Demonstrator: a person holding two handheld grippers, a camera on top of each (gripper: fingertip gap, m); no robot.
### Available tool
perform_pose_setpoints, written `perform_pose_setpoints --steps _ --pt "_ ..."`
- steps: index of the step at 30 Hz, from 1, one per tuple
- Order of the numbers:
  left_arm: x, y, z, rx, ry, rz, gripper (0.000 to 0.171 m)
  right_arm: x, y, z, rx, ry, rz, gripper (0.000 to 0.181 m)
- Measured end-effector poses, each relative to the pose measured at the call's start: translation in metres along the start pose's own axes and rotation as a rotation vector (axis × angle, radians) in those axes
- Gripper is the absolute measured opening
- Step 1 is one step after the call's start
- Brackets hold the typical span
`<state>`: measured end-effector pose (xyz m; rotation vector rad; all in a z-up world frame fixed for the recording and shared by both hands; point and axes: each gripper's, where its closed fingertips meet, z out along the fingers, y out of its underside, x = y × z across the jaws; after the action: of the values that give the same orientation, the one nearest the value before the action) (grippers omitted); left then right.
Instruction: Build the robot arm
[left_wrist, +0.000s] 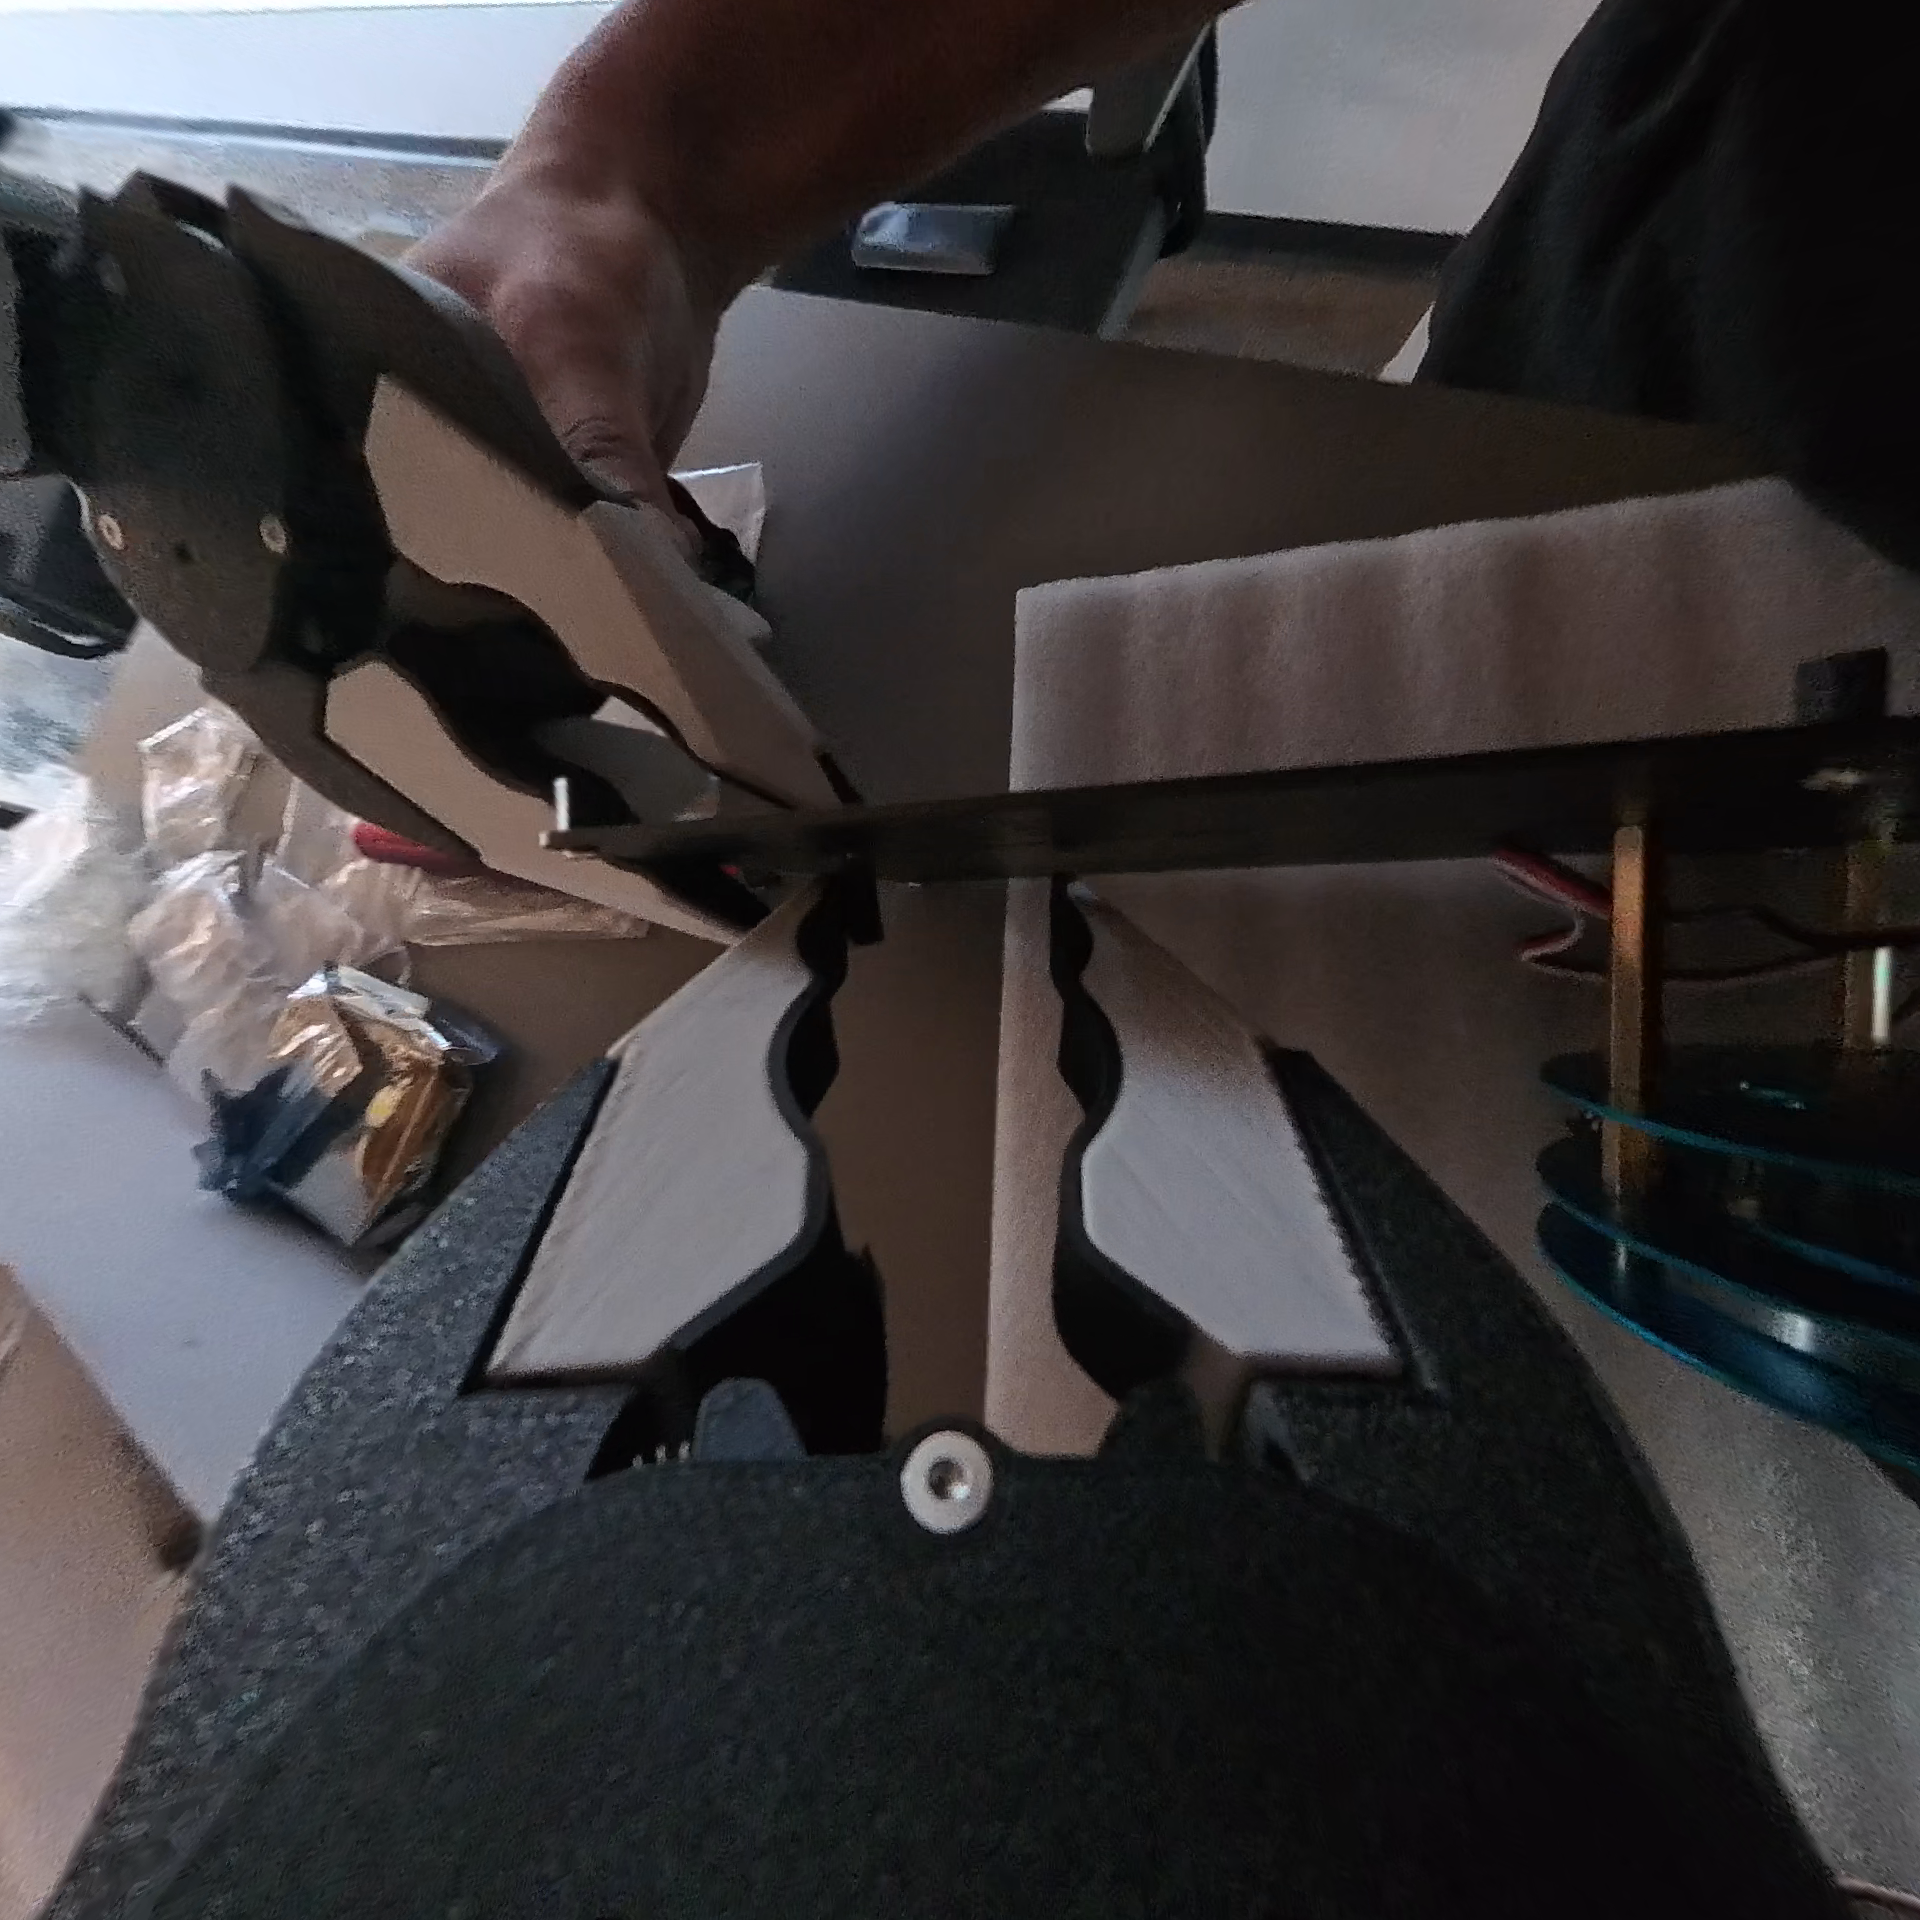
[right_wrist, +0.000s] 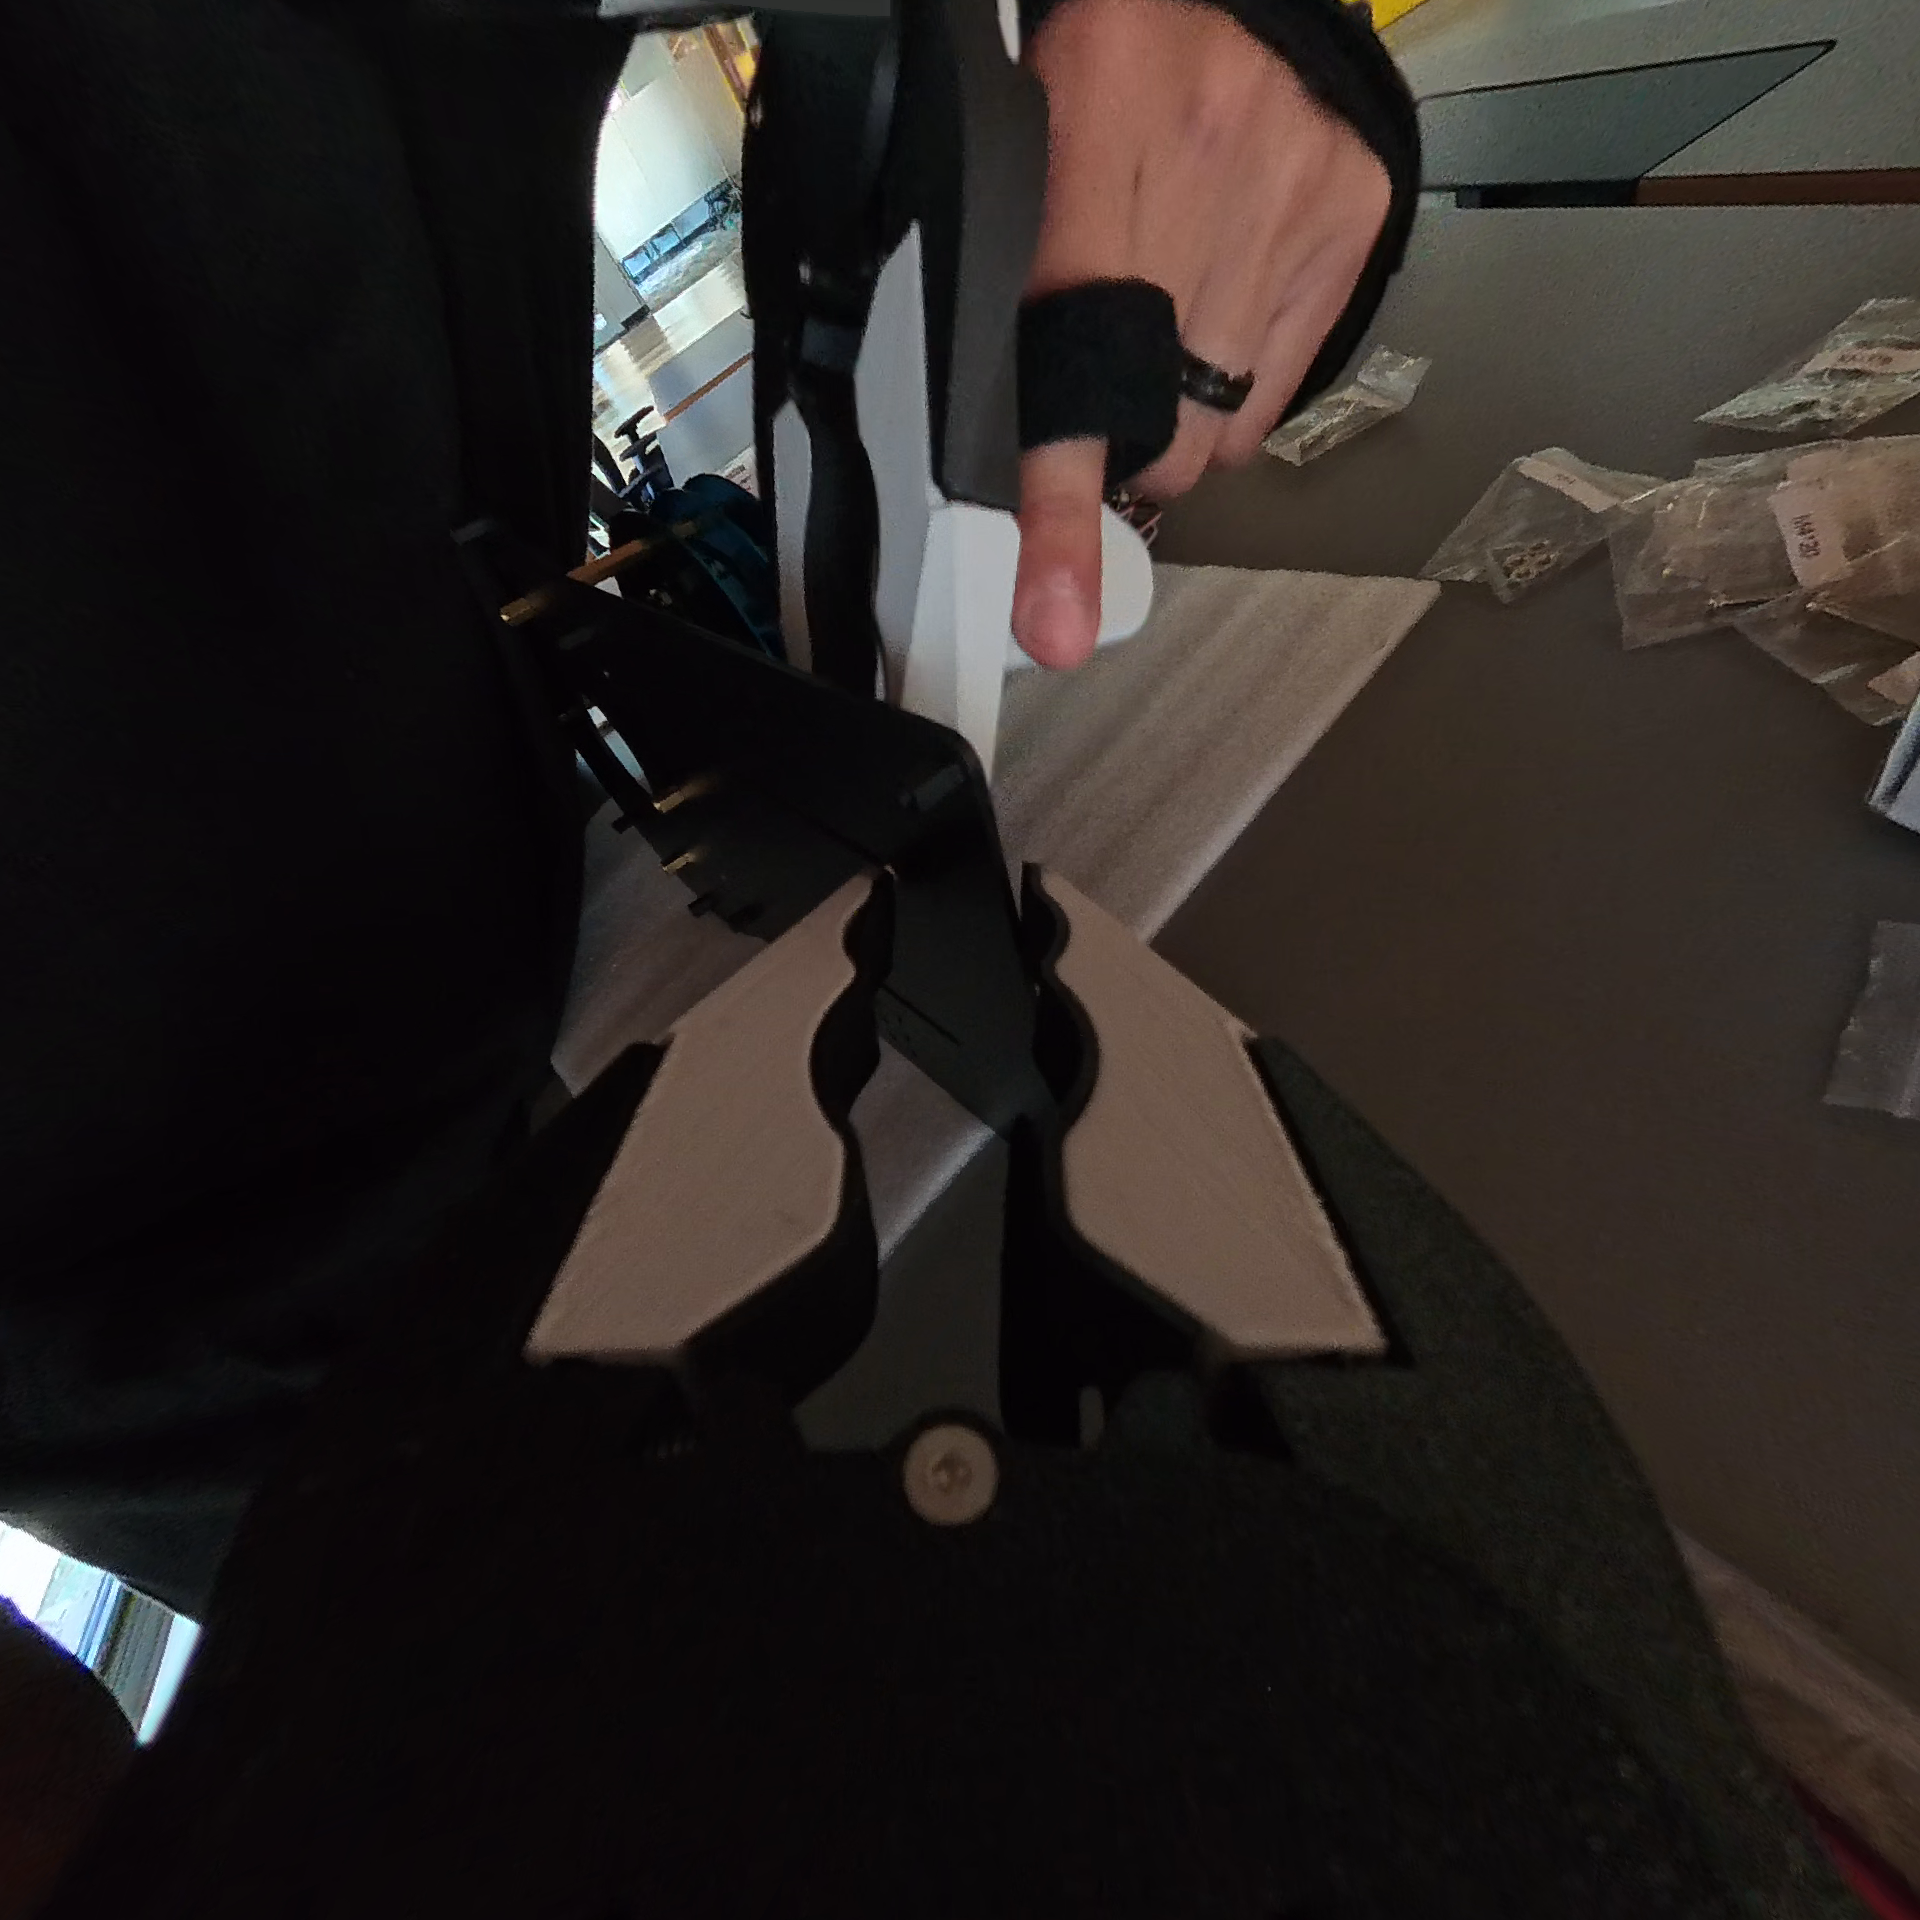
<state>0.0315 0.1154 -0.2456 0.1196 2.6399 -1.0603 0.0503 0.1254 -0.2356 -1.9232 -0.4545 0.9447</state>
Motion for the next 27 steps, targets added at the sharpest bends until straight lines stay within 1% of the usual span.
perform_pose_setpoints --steps 2,3,4,5,7,8,10,11,12,13,14,15,17,18,19,21,23,24,26,27 --pt "0.000 -0.005 -0.012 0.034 0.003 -0.009 0.034 0.000 0.000 0.000 0.003 -0.003 0.000 0.023" --pt "0.001 -0.012 -0.020 0.074 0.020 -0.018 0.020 0.001 0.000 0.000 0.005 -0.002 0.001 0.023" --pt "0.000 -0.016 -0.026 0.103 0.031 -0.032 0.017 0.000 0.000 0.000 0.004 -0.002 0.002 0.023" --pt "-0.005 -0.013 -0.027 0.090 0.021 -0.054 0.020 0.000 0.000 0.000 0.003 -0.001 0.002 0.023" --pt "-0.017 0.001 -0.021 0.041 0.003 -0.116 0.027 0.000 0.000 0.000 -0.003 0.001 0.001 0.023" --pt "-0.019 0.008 -0.017 0.028 0.030 -0.190 0.026 0.000 0.000 0.000 -0.005 0.001 0.001 0.023" --pt "-0.016 0.019 -0.010 0.033 0.153 -0.434 0.026 0.000 0.000 0.000 -0.007 0.006 -0.003 0.023" --pt "-0.017 0.020 -0.010 0.069 0.210 -0.589 0.025 0.000 0.000 0.000 -0.007 0.006 -0.003 0.023" --pt "-0.017 0.015 -0.012 0.142 0.295 -0.757 0.017 0.000 0.000 0.000 -0.007 0.008 -0.004 0.024" --pt "-0.016 0.006 -0.015 0.225 0.401 -0.921 0.015 0.000 0.000 0.000 -0.007 0.010 -0.007 0.024" --pt "-0.019 0.001 -0.017 0.291 0.469 -1.070 0.017 0.000 0.000 0.000 -0.006 0.012 -0.009 0.024" --pt "-0.023 -0.001 -0.017 0.340 0.509 -1.187 0.015 0.001 0.000 0.000 -0.005 0.012 -0.011 0.024" --pt "-0.022 -0.002 -0.014 0.371 0.593 -1.356 0.015 0.000 0.000 0.000 0.001 0.008 -0.013 0.023" --pt "-0.021 -0.004 -0.013 0.380 0.643 -1.432 0.016 0.000 0.000 0.000 0.003 0.007 -0.015 0.023" --pt "-0.021 -0.006 -0.013 0.399 0.685 -1.497 0.022 0.000 0.000 0.000 0.004 0.006 -0.015 0.023" --pt "-0.025 -0.007 -0.017 0.461 0.732 -1.606 0.022 0.000 0.000 0.000 0.002 0.005 -0.016 0.023" --pt "-0.029 -0.009 -0.018 0.502 0.761 -1.677 0.017 0.000 0.000 0.000 0.002 0.006 -0.017 0.024" --pt "-0.029 -0.010 -0.018 0.515 0.773 -1.690 0.007 0.000 0.000 0.000 0.001 0.005 -0.016 0.023" --pt "-0.029 -0.013 -0.019 0.533 0.800 -1.699 0.000 0.001 0.000 0.000 -0.001 0.004 -0.018 0.024" --pt "-0.027 -0.016 -0.021 0.529 0.820 -1.687 0.000 0.000 0.000 0.000 -0.002 0.002 -0.018 0.023"
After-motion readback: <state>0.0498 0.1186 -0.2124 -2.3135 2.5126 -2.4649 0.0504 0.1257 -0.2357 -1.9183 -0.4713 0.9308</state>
